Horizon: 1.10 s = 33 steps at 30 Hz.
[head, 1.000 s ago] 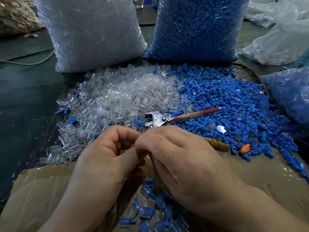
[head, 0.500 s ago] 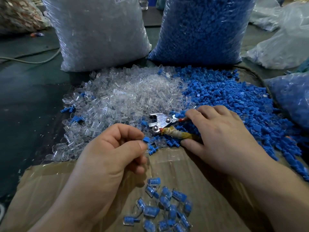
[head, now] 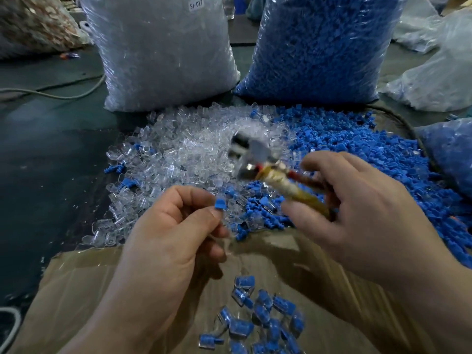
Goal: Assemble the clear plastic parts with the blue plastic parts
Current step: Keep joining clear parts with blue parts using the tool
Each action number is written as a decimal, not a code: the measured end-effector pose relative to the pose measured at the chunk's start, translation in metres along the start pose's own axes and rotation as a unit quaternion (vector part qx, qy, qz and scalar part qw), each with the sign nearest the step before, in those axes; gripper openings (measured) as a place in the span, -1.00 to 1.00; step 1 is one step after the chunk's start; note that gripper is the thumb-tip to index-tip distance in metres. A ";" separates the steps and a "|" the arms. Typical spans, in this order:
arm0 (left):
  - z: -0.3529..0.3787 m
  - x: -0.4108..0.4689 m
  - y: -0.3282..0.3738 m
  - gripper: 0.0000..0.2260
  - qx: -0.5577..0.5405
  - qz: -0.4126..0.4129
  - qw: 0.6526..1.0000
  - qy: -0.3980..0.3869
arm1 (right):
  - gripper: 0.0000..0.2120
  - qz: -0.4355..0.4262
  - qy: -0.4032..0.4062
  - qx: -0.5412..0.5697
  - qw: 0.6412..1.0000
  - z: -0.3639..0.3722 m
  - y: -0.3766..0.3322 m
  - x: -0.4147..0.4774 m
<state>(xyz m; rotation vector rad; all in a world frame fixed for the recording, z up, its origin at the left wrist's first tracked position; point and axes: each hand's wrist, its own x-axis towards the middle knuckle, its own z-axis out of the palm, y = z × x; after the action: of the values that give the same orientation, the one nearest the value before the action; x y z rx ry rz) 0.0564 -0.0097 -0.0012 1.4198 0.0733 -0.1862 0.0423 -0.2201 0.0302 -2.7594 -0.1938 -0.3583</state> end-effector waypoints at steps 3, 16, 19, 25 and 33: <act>-0.002 0.002 0.000 -0.87 0.008 0.049 0.999 0.014 | -0.56 -0.033 -0.056 0.015 0.998 -0.001 -0.004 -0.007; -0.007 0.001 -0.008 -0.91 0.058 0.146 0.988 0.010 | -0.46 -0.075 -0.095 -0.006 0.993 -0.003 0.004 -0.008; -0.006 -0.001 -0.007 -0.89 0.085 0.171 0.982 0.006 | -0.44 -0.084 -0.098 -0.017 0.991 -0.004 0.005 -0.007; -0.005 -0.004 -0.003 -0.89 0.093 0.172 0.981 0.007 | -0.53 -0.085 -0.094 -0.038 0.991 -0.003 0.000 -0.004; -0.005 -0.005 -0.001 -0.92 0.111 0.122 0.986 0.020 | -0.60 -0.064 -0.072 -0.031 0.995 -0.002 0.007 -0.004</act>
<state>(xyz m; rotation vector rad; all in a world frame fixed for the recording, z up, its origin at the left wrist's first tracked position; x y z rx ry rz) 0.0517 -0.0044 -0.0019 1.6400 -0.0907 0.0394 0.0395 -0.2275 0.0289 -2.8423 -0.4026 -0.1998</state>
